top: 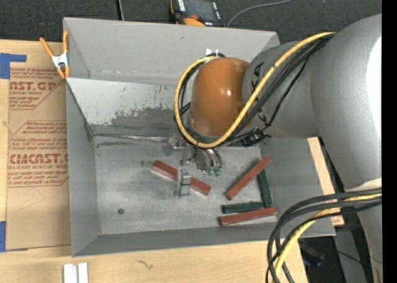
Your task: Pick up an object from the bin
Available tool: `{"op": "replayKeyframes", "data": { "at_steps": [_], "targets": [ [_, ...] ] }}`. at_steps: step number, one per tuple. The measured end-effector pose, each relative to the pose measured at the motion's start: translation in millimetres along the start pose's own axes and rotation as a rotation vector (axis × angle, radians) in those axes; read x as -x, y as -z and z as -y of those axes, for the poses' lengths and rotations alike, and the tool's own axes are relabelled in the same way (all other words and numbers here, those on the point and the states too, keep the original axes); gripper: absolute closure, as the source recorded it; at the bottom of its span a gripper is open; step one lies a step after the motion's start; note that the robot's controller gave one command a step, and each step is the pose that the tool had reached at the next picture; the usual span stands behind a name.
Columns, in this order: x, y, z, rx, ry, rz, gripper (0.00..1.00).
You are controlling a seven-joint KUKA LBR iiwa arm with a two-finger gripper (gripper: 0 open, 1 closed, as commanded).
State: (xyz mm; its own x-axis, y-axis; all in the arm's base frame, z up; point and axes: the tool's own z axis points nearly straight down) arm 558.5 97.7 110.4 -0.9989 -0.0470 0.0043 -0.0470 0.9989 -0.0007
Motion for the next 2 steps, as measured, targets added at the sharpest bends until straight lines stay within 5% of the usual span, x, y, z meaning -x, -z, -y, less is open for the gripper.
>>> {"op": "replayKeyframes", "data": {
  "at_steps": [1, 2],
  "targets": [
    [14.4, -43.4, -0.1, 0.002, -0.008, 0.003, 0.0],
    [15.2, -40.2, 0.0, 0.003, -0.009, 0.006, 1.0]
  ]
}}
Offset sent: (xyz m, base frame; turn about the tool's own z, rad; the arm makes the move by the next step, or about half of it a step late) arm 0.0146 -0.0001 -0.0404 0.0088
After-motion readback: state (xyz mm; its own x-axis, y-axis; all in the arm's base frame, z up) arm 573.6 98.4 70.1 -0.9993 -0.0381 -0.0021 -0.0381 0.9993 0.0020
